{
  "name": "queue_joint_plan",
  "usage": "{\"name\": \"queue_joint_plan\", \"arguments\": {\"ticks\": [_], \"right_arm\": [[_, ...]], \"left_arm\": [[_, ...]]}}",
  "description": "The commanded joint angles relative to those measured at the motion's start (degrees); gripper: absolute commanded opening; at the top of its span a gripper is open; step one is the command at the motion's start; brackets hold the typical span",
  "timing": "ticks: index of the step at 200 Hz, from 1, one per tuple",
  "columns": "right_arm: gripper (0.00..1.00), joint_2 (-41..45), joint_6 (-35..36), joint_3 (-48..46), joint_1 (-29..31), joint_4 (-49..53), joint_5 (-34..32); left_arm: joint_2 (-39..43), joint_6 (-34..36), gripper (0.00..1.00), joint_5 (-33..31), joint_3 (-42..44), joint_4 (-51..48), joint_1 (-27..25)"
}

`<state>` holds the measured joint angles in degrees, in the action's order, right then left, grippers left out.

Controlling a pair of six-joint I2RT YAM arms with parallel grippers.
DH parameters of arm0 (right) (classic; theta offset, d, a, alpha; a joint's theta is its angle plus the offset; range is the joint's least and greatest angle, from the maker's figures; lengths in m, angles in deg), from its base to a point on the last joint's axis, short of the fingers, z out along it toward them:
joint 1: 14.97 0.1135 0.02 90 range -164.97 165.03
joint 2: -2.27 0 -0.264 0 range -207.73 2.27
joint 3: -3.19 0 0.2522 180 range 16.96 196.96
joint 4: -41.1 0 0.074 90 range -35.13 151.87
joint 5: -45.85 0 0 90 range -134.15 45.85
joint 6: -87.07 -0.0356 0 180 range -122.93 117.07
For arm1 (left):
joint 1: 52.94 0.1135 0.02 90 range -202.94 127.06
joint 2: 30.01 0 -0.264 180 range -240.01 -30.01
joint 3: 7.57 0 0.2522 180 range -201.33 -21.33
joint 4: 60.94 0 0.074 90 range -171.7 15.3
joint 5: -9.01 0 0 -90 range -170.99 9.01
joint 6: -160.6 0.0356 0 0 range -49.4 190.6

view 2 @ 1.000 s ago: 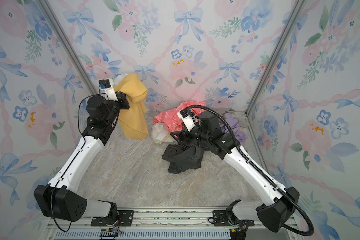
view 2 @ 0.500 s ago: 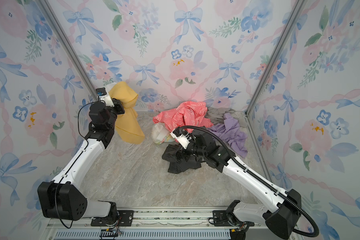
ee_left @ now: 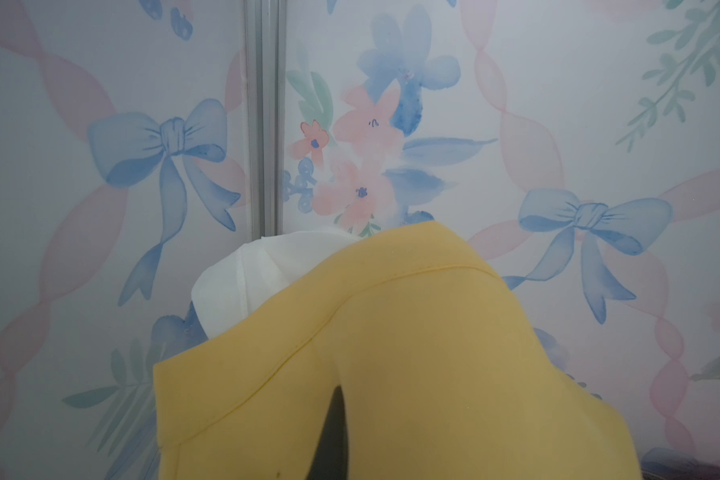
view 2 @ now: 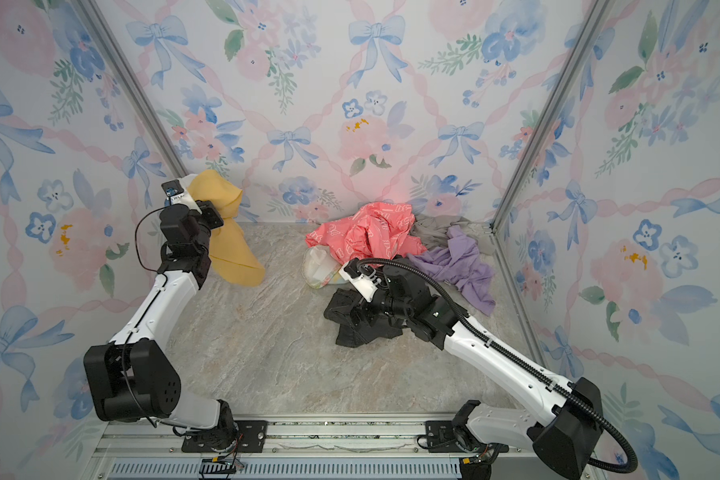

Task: Pick out a specific cloth from the pile
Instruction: 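Carry the yellow cloth off with the left gripper while the right releases, then lower the yellow cloth onto the clear table with the left gripper and release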

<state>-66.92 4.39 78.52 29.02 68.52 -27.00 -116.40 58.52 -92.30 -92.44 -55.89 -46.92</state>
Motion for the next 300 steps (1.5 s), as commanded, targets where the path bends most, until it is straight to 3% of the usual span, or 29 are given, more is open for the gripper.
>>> {"name": "queue_joint_plan", "arguments": {"ticks": [1, 61, 101, 141, 263, 300], "right_arm": [[0.99, 0.8, -0.4, -1.2, 0.8, -2.7, -0.5], [0.99, -4.0, -2.5, -1.3, 1.5, -6.9, -0.1], [1.00, -6.1, -1.9, -3.3, 1.5, -10.4, -1.0], [1.00, -7.2, -1.7, -5.8, 1.5, -14.2, -1.8], [0.99, -12.4, -1.6, -8.0, 0.0, -19.8, -2.6], [0.99, -13.6, -1.7, -8.8, -0.7, -20.8, -2.2]], "left_arm": [[-1.6, -0.3, 0.00, 0.9, -3.5, 4.6, 0.4], [-8.9, -5.4, 0.00, 2.2, -5.9, 7.5, 1.6], [-10.5, -2.6, 0.00, 0.9, 1.5, 13.9, 1.8], [-12.5, -1.9, 0.00, 4.4, 9.2, 23.5, 3.1], [-23.9, 10.5, 0.00, 6.8, 8.5, 20.9, 3.1], [-26.3, 14.0, 0.00, 4.7, 8.8, 19.6, 3.4]]}}
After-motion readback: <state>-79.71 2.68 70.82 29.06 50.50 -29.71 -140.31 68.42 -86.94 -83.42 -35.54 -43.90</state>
